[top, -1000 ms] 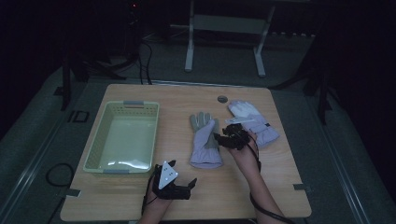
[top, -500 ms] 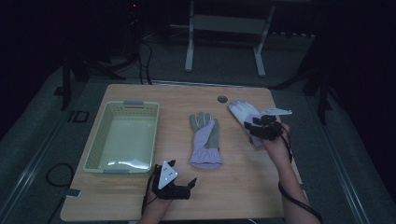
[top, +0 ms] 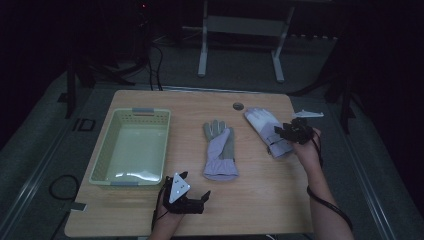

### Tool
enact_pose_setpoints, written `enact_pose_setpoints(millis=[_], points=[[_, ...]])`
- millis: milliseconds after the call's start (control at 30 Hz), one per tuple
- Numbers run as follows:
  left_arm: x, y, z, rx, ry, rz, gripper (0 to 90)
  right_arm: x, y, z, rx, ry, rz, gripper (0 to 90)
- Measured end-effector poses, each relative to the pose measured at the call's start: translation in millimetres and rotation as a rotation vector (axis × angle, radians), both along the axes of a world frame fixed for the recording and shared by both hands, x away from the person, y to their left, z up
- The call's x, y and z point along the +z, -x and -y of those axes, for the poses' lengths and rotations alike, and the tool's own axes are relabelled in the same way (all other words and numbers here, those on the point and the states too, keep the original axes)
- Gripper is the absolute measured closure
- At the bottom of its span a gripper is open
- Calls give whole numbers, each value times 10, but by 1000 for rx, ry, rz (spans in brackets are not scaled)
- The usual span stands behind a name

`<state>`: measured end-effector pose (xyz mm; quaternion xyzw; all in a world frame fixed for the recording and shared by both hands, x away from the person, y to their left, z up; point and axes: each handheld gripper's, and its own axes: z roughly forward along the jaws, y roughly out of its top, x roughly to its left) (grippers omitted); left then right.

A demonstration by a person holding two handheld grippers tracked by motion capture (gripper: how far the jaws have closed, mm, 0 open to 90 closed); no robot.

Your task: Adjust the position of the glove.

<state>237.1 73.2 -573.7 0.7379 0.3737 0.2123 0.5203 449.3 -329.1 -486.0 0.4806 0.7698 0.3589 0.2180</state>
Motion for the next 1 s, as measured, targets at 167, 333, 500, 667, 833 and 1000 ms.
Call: enact_pose_setpoints(millis=[167, 333, 500, 667, 833, 1000], points=[[0, 0, -4, -1, 6, -1, 5, -35, -147, 3, 22, 14, -13, 483], [0, -2, -1, -6, 1, -2, 5, -86, -341, -31, 33, 87, -32, 483], [0, 0, -2, -3, 4, -1, 5, -176, -431, -47, 50, 69, -45, 483], [0, 1, -2, -4, 4, 1, 5, -393, -477, -100, 46, 141, -86, 476], [-1, 4, 1, -7, 3, 3, 5, -541, -475, -32, 34, 44, -120, 536], [-1, 3, 2, -6, 1, 3, 5, -538, -469, -39, 35, 26, -136, 606]])
